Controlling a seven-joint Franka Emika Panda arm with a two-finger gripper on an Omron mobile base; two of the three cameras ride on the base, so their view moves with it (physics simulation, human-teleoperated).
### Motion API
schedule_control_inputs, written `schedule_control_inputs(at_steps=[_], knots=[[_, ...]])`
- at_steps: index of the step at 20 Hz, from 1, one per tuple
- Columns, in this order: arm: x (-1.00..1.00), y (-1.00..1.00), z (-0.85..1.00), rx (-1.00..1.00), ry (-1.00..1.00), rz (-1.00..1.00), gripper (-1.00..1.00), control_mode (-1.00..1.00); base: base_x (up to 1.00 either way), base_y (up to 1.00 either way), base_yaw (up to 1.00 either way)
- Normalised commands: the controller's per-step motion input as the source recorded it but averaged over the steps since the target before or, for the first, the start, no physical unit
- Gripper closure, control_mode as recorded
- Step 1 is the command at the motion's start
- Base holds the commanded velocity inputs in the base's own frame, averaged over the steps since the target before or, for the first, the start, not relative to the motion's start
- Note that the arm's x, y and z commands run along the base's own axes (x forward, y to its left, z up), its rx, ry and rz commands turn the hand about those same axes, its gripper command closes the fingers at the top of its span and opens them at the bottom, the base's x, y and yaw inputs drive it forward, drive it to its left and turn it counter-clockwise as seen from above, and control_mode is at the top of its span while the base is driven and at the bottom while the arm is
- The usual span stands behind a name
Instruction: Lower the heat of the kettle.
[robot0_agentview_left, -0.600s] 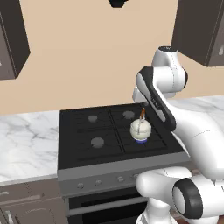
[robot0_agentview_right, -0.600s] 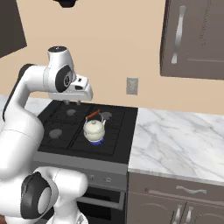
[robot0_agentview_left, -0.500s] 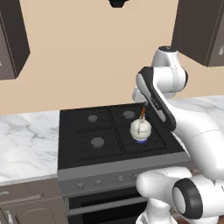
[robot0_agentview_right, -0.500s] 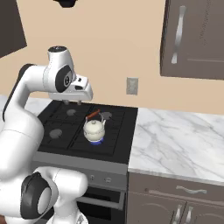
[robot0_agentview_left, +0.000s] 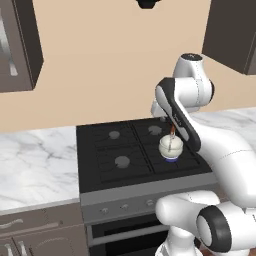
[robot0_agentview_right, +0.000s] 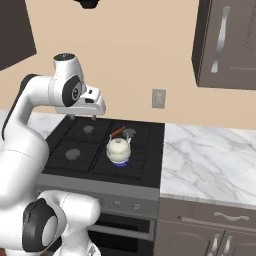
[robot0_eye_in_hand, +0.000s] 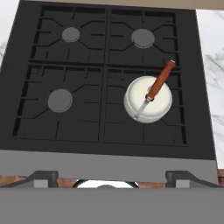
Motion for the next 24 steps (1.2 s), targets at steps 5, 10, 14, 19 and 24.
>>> schedule_control_inputs(at_steps=[5, 10, 14, 19, 24], knots=[[0.00, 0.00, 0.00, 0.00, 0.00, 0.00, -1.00, 1.00, 0.00, 0.26, 0.00], [0.00, 0.00, 0.00, 0.00, 0.00, 0.00, -1.00, 1.00, 0.00, 0.41, 0.00], [0.00, 0.00, 0.00, 0.00, 0.00, 0.00, -1.00, 1.00, 0.00, 0.41, 0.00], [0.00, 0.00, 0.00, 0.00, 0.00, 0.00, -1.00, 1.00, 0.00, 0.31, 0.00], [0.00, 0.00, 0.00, 0.00, 0.00, 0.00, -1.00, 1.00, 0.00, 0.37, 0.00]])
